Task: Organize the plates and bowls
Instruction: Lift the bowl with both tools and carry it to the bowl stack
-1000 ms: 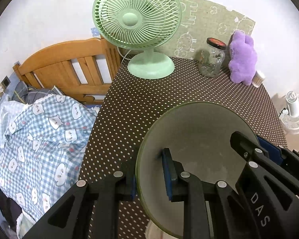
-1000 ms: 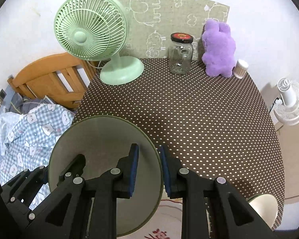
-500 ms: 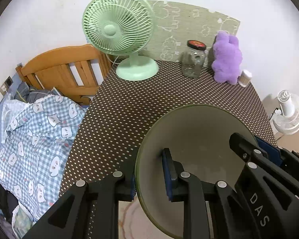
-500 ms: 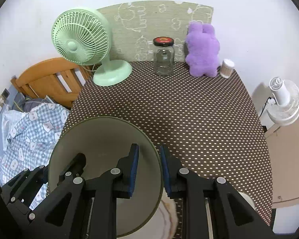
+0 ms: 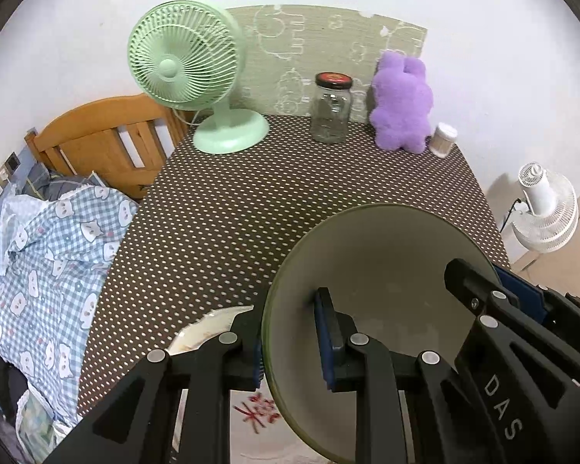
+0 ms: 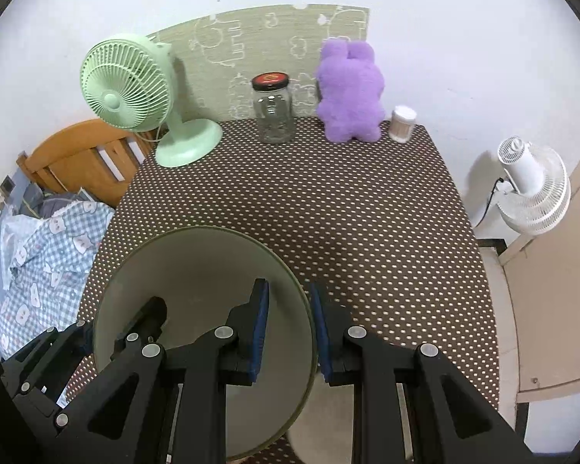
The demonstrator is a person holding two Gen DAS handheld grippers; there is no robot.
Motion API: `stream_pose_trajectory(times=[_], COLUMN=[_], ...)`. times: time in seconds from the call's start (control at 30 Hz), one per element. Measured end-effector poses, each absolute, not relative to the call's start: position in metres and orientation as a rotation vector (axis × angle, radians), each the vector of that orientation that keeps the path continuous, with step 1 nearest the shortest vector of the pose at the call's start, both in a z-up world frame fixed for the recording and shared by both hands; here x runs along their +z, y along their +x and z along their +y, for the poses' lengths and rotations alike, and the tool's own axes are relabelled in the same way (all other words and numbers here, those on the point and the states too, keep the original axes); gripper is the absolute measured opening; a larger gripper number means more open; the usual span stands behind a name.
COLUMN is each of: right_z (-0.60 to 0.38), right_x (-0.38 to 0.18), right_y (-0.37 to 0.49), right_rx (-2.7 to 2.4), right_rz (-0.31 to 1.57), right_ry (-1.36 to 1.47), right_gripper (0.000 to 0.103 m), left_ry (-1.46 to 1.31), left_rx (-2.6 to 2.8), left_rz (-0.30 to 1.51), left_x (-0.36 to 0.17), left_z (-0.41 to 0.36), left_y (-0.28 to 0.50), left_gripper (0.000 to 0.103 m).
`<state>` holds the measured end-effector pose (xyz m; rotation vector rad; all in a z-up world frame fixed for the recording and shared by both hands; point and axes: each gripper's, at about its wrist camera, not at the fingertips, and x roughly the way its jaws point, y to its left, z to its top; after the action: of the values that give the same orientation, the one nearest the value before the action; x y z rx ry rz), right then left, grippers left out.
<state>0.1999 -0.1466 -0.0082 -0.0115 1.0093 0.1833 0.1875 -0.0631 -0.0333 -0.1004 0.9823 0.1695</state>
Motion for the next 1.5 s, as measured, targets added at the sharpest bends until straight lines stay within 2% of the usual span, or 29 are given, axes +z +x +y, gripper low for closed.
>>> stream_pose_trajectory(times=[0.67,1.5], right_z=[-0.234,-0.254], right_x=[-0.023,-0.074], right_y=[0.182,0.177], right_rx=[0.148,0.158], right_rz=[1.028,1.157], right_ry=[0.001,-0.004], right_gripper=[0.026,0.026], left_ry=[-0.087,-0.094], left_rx=[0.141,0.163], left_rz=[1.012,1.131], left_x=[-0.05,-0.092], left_z=[-0.145,-0.164], left_y=[0.176,0.168], left_gripper=[0.019,0.019])
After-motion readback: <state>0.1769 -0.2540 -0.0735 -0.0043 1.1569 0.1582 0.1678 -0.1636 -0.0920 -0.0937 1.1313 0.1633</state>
